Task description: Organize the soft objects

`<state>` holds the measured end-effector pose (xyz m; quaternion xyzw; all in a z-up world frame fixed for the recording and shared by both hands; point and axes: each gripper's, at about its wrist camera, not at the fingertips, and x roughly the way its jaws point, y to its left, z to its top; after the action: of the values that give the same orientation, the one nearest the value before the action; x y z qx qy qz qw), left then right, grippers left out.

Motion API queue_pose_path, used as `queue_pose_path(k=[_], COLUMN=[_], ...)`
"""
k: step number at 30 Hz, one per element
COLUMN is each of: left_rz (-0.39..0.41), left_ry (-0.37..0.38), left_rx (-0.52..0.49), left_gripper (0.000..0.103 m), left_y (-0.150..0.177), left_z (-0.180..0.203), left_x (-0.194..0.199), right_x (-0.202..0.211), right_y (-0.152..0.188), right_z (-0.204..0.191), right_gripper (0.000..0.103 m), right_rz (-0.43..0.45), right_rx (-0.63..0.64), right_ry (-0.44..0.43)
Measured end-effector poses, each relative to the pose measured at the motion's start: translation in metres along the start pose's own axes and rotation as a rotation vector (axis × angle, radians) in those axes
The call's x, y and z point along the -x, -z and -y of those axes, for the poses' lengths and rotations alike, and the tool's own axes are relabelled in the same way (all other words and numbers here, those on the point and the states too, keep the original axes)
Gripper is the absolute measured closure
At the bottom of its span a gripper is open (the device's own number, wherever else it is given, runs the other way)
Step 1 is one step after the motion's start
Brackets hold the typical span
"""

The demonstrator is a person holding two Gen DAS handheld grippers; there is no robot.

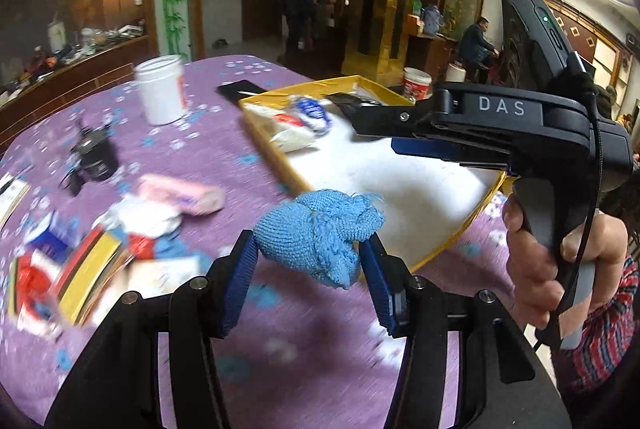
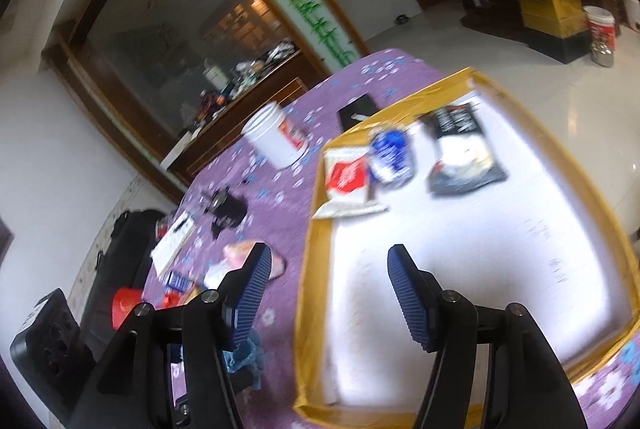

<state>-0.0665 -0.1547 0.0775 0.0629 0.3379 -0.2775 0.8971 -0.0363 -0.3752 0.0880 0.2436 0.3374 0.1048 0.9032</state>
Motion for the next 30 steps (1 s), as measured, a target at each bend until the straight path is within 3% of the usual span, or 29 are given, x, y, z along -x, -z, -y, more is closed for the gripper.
queue_pose_path(k=[4, 16, 23, 30], left_rz=[0.037, 0.119, 0.211, 0.217], left_ry=[-0.043, -0.122, -0.025, -0.004], left_rx=[0.038, 0.232, 0.422, 0.428], left_gripper=[0.045, 0.045, 0.041, 0.041], left_y=[0.025, 0.062, 0.079, 0.081], left_z=[-0.027, -0.110, -0.155, -0.158], left_x=[0.013, 0.048, 0.065, 0.064], right_x=[-0.009, -0.039, -0.049, -0.074], right_y=[0.018, 0.069, 0.076, 0.063], right_z=[-0.026, -0.099, -0.111, -0.110], right_gripper=[0.039, 0.039, 0.039, 0.037], right_rz=[-0.023, -0.057, -0.083, -0.191], right_rx=[0.065, 0.301, 0.336, 0.244], right_ry=[-0.019, -0.058, -0.060, -0.105])
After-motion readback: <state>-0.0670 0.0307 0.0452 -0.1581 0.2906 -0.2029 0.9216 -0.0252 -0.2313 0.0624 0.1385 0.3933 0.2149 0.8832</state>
